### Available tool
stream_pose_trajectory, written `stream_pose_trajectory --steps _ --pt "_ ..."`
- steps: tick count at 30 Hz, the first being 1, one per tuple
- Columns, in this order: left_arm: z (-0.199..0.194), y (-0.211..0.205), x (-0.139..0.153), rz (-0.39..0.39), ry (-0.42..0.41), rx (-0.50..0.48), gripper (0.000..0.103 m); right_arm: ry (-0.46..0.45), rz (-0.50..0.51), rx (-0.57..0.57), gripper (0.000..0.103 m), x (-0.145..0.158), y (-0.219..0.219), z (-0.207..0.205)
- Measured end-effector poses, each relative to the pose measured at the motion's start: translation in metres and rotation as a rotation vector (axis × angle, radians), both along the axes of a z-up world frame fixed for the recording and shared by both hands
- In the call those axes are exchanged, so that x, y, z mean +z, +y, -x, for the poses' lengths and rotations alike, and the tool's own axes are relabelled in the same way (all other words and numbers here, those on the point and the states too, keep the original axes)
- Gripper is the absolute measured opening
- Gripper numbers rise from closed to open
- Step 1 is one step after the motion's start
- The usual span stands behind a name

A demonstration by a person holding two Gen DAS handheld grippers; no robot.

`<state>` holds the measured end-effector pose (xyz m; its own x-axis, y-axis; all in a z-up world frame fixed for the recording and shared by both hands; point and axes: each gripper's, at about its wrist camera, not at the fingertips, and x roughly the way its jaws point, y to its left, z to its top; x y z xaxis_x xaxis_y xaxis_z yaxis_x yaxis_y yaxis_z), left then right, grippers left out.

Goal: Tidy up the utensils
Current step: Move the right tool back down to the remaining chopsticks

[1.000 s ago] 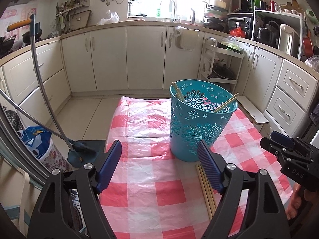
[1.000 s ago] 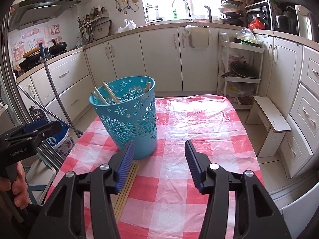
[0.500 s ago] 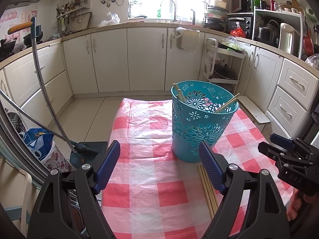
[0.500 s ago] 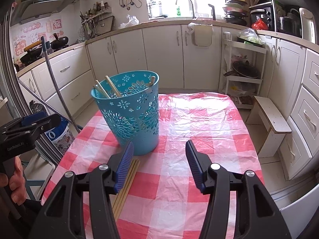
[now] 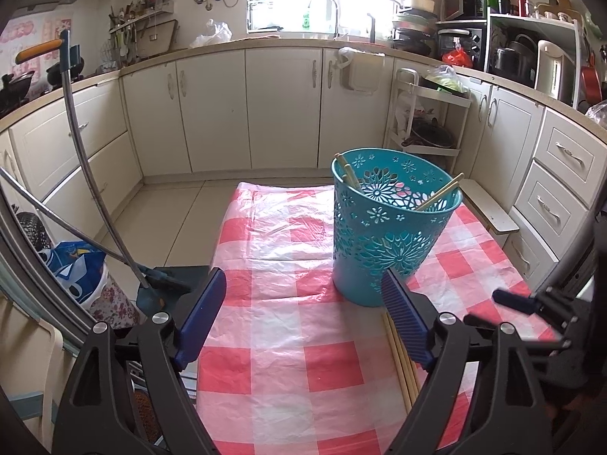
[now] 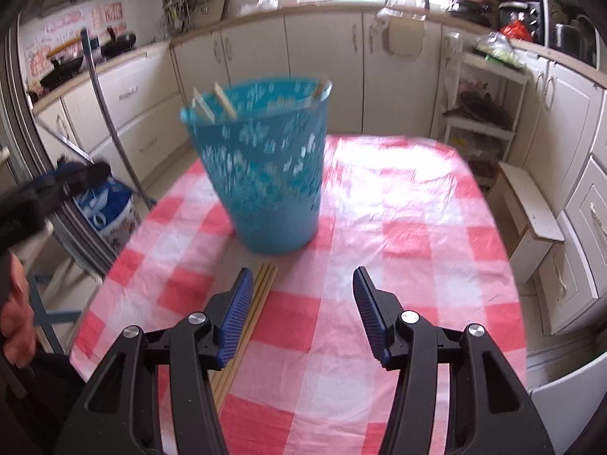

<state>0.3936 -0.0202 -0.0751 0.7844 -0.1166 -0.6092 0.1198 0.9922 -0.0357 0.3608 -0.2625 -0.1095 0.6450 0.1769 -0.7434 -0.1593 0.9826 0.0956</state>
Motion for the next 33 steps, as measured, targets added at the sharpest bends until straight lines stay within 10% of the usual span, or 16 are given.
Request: stream_pose_trajectory --steps 8,33 --pt "-0.005 0.008 -0.005 0.002 0.027 0.019 0.080 0.147 0.024 0.039 0.038 -0.035 0.018 -0.012" --pt "-0.007 0.005 -0.012 0.001 0.056 0.021 0.081 0.173 0.088 0.059 0.038 -0.056 0.041 -0.028"
